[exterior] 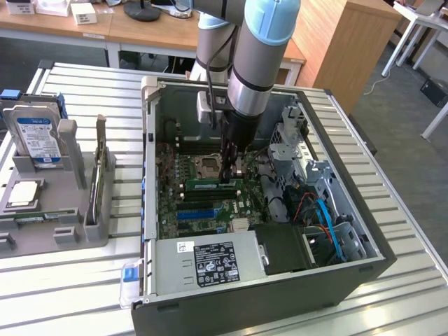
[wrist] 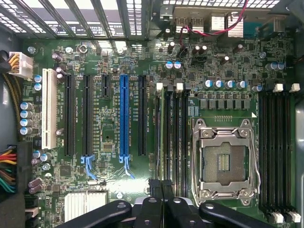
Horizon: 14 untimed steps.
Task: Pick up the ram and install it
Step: 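Insert the ram into the slot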
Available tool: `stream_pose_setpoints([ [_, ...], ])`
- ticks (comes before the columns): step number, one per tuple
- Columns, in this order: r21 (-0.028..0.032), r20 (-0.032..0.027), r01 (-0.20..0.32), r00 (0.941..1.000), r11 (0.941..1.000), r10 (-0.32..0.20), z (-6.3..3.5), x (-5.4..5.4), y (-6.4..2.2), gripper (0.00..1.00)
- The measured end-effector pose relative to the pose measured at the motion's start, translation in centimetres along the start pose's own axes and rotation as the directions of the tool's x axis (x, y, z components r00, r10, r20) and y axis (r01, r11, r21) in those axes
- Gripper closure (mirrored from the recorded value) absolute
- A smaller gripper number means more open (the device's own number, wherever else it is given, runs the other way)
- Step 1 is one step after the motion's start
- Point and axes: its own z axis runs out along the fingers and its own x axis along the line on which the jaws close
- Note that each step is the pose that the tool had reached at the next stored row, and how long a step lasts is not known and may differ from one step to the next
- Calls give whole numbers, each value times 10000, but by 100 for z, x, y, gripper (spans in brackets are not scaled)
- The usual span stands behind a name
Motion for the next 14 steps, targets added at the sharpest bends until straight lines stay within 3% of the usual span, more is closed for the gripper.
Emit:
stream_pose_setpoints([
  [14, 0, 0, 1, 10000, 10000, -1, 25, -7, -1, 88],
])
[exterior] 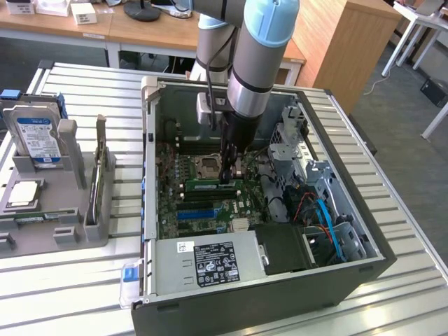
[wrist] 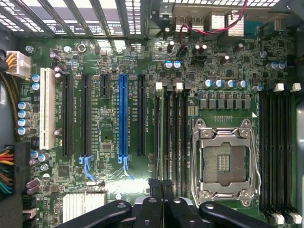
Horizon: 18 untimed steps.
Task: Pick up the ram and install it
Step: 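Insert the ram into the slot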
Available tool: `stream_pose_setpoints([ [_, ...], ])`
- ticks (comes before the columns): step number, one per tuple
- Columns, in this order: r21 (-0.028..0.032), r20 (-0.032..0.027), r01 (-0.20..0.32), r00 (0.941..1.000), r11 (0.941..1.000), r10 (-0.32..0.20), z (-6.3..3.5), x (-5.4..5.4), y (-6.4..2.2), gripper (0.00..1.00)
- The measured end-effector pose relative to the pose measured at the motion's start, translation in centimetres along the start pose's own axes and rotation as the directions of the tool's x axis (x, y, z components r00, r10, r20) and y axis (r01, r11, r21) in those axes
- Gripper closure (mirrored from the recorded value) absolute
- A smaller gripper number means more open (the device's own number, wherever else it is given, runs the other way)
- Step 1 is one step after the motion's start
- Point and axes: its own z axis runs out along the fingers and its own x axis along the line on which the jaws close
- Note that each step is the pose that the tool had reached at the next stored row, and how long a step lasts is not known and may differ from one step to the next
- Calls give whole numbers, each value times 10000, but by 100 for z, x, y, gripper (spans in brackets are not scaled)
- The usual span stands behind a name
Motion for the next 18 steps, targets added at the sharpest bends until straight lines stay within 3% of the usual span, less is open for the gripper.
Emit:
stream_pose_setpoints([
  [18, -13, 0, -2, 10000, 10000, 2, 16, 1, 0, 88],
])
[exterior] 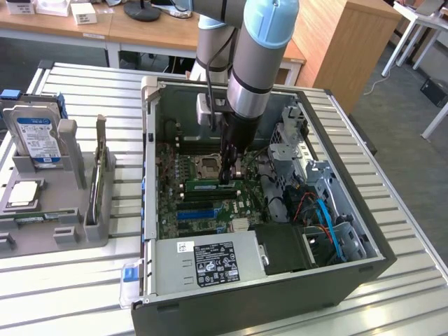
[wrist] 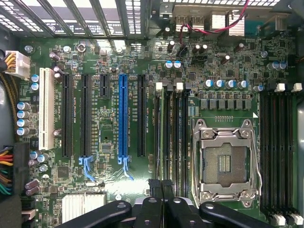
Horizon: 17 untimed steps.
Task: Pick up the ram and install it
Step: 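Insert the ram into the slot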
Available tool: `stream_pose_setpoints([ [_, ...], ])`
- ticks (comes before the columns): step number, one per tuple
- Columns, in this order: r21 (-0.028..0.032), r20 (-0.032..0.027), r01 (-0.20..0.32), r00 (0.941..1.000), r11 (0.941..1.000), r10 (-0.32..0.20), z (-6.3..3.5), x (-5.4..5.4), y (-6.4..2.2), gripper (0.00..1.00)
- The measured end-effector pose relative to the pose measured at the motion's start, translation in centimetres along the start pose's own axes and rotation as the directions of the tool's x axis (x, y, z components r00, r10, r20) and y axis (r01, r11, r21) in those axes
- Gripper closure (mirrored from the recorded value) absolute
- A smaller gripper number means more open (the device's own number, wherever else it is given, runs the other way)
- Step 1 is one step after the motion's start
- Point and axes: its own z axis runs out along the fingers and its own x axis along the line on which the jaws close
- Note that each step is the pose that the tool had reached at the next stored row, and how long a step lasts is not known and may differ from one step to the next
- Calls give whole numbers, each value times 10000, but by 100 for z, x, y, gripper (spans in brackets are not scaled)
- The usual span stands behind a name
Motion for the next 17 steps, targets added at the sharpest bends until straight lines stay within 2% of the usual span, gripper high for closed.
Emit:
stream_pose_setpoints([
  [17, 0, -1, 0, 10000, 10000, 0, 43, 2, -1, 88],
])
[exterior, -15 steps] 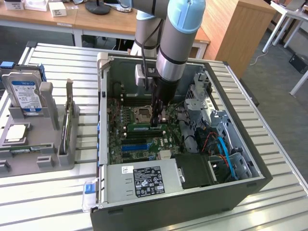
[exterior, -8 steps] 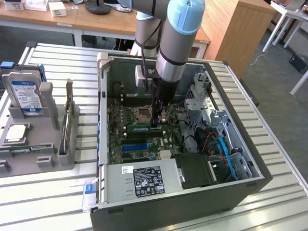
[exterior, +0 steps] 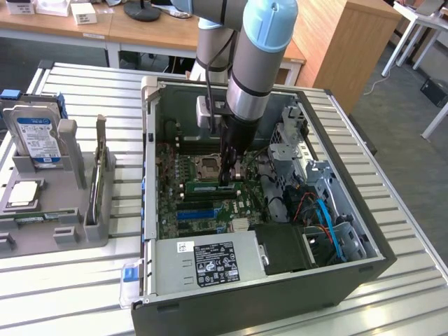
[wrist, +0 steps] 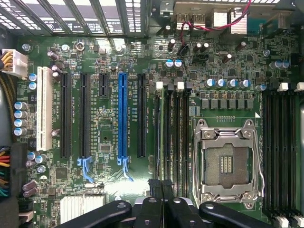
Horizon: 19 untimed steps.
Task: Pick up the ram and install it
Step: 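Insert the ram into the slot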
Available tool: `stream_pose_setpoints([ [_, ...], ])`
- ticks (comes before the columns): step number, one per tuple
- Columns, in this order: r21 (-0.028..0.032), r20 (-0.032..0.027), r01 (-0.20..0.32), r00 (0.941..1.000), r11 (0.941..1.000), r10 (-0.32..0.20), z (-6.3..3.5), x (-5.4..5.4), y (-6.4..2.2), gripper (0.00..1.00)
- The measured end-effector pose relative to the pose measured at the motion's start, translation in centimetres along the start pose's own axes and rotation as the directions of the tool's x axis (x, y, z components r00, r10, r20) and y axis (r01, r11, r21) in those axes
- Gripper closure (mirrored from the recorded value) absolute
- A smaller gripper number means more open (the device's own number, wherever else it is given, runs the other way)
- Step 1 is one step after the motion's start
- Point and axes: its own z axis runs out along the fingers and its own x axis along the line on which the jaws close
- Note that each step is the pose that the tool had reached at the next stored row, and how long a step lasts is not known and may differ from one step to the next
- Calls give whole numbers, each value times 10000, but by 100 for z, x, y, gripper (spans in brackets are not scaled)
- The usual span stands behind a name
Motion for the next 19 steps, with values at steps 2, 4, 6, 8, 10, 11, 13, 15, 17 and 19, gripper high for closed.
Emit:
stream_pose_setpoints([
  [2, 1, 1, -1, 10000, 10000, 1, 4, -3, 7, 88],
  [4, 0, 2, 0, 10000, 10000, 0, 6, -4, 13, 88],
  [6, 0, -1, 2, 10000, 10000, -2, 6, -4, 14, 88],
  [8, 0, -1, 0, 10000, 10000, 0, 7, -4, 15, 88],
  [10, 0, 1, 0, 10000, 10000, 0, 7, -4, 15, 88],
  [11, 1, 3, 0, 10000, 10000, 0, 9, -6, 14, 88],
  [13, 1, 4, -1, 10000, 10000, 1, 10, -12, 15, 88],
  [15, 1, 2, 0, 10000, 10000, 0, 10, -12, 15, 88],
  [17, 0, 0, 0, 10000, 10000, 0, 9, -13, 15, 88],
  [19, 0, 0, -1, 10000, 10000, 1, 10, -13, 9, 88],
])
